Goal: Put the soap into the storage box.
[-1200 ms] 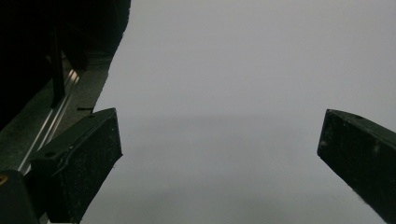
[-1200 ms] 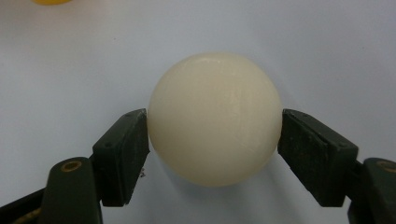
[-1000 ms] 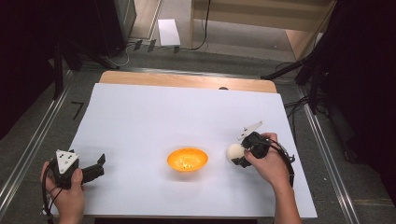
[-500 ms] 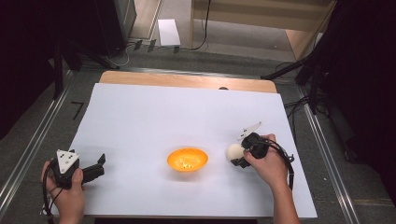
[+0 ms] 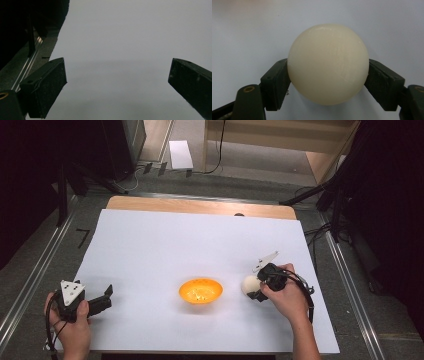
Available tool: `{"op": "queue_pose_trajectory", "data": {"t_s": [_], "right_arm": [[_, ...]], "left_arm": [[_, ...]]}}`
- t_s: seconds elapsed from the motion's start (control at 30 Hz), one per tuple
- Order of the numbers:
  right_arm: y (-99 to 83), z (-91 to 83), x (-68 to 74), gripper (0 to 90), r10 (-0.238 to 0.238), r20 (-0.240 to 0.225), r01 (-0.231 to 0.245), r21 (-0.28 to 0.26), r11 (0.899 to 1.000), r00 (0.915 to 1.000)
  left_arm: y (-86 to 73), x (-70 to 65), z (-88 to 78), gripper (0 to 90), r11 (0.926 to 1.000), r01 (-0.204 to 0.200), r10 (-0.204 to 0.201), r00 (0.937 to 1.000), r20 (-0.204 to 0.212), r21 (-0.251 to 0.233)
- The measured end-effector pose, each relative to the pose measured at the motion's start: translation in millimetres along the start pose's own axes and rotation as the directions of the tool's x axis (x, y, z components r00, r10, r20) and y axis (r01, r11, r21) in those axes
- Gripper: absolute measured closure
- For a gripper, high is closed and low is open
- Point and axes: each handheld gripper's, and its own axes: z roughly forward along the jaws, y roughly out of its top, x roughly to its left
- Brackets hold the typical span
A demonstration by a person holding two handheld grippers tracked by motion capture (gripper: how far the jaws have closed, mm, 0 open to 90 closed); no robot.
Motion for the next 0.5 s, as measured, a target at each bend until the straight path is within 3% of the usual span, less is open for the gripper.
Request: {"op": "queue_pose_trajectory", "data": {"t_s": [0.5], "right_arm": [[17.3, -16.3, 14.4, 25.0, -0.026, -0.025, 0.026, -0.030, 0.999, 0.9993]], "left_arm": [[0.4, -1.4, 2.2, 2.1, 0.9997, -0.012, 0.012, 0.9999, 0.006, 0.020]]}}
